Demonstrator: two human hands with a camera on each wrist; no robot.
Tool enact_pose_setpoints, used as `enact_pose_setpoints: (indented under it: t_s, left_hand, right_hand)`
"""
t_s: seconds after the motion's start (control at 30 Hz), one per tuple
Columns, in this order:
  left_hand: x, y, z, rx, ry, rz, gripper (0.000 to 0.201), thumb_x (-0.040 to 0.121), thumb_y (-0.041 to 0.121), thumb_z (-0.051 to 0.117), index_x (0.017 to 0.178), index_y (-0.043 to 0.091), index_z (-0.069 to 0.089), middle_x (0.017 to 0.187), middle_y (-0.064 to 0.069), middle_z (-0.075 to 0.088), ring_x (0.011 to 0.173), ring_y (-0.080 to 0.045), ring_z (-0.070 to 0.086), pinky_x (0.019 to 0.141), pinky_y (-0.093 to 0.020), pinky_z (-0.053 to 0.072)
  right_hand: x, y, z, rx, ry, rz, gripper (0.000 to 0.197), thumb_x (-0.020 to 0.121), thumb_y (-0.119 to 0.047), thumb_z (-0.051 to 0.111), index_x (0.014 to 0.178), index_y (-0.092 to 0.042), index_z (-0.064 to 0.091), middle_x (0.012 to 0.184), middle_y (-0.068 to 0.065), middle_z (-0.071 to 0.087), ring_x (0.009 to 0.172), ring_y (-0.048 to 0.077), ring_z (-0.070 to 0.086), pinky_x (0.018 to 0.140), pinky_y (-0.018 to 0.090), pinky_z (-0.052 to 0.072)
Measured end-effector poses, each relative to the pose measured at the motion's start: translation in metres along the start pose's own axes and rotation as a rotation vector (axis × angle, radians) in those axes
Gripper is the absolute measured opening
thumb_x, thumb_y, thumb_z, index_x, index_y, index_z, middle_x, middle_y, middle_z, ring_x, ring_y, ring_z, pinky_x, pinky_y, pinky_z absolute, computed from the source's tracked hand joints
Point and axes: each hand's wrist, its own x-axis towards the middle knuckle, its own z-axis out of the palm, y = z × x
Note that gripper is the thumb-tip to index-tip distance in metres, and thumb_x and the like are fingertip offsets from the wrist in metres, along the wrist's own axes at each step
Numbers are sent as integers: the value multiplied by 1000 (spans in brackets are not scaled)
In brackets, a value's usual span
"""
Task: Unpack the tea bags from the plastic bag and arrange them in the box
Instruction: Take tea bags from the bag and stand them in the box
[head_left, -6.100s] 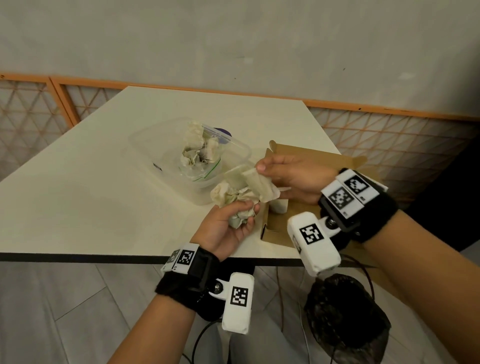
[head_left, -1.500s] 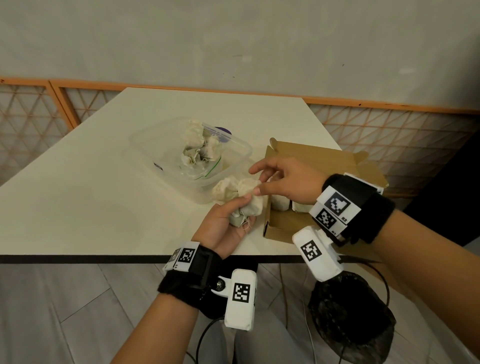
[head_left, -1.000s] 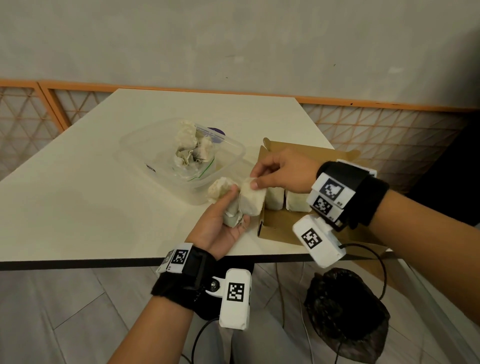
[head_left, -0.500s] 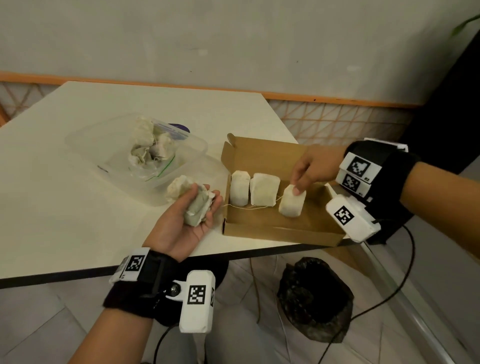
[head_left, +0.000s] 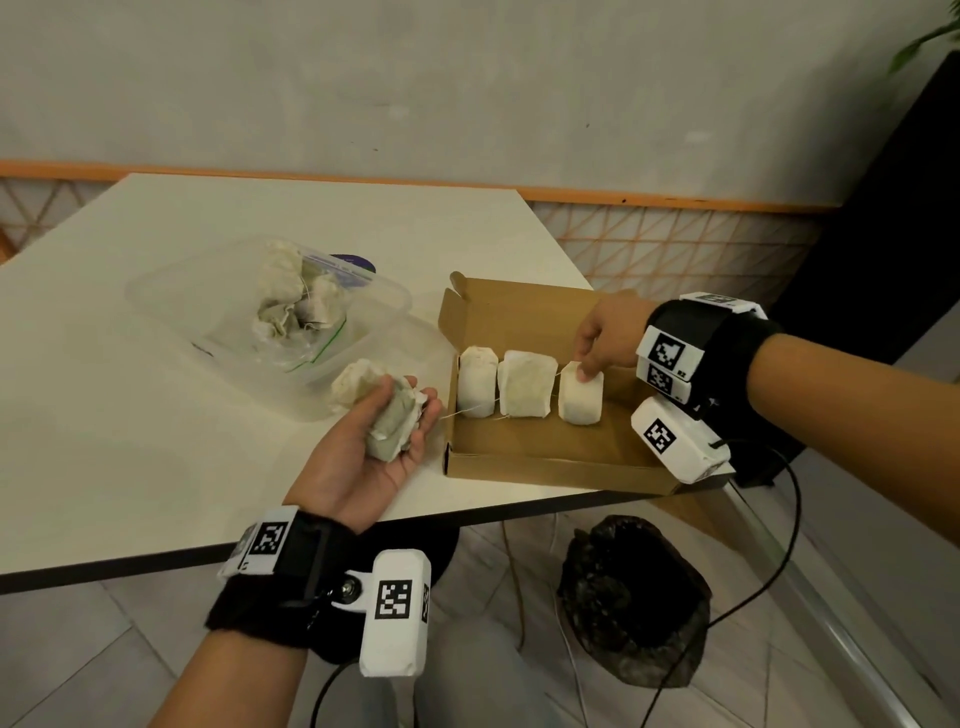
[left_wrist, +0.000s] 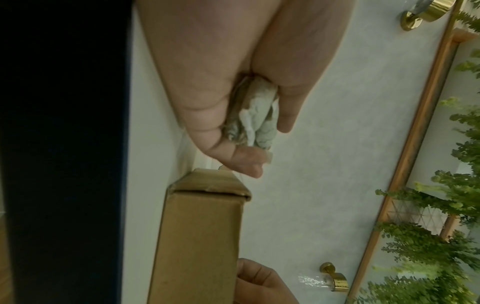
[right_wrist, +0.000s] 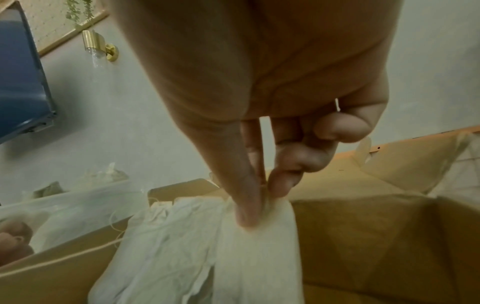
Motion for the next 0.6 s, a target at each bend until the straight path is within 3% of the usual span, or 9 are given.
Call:
enact_pose_setpoints:
  t_s: [0.1,0.2,0.3,0.4,0.5,0.6]
  left_hand:
    - [1,-1,-1,-1,-5,-3,18,80,26,58,84,12,68,90,-11,71,79,-19,71,51,-17,53]
    - [1,-1,-1,-7,-28,-10,24,80,30,59,76,11,74,94,-12,70,82,-20,71,52,-18,54]
    - [0,1,-2,-28,-54,-17,34,81,40,58,92,9,67,100,-13,67,87,-23,70,56,-21,55]
    - [-2,4,-2,-68,-76,-57,39,85,42,53,101,8,62,103,-15,66,89,-26,69,58,-22,56]
    - [-2,5,-2,-79,-71,-93,32,92,31,44,104,7,62,99,-16,68,83,-26,70,52,-21,54]
    - [-1,3,-1,-31,-56,-90,25,93,23,44,103,8,62,95,-14,68,77,-23,70,47,-19,50]
  right_hand:
    - [1,4,3,15,9,18,15,76,-20,74,85,-13,64,75,-4,57,72,10,51,59,18,38]
    - [2,8,5,30,4,27,15,77,-20,73,84,-14,62,81,-1,60,76,13,53,62,20,41]
    - [0,8,1,12,27,53,21,77,-22,73,91,-10,62,90,3,59,84,16,52,63,21,39]
    - [-10,-4,-10,-31,156,35,34,78,-26,72,105,-11,58,93,2,54,85,17,49,66,26,38]
    - [-25,-33,-18,143,237,-142,31,77,-29,72,103,-19,59,86,-1,55,80,16,51,61,24,39]
    - [-37,-71,-10,303,139,-339,31,76,-34,72,103,-25,59,86,-5,58,78,11,53,67,20,40]
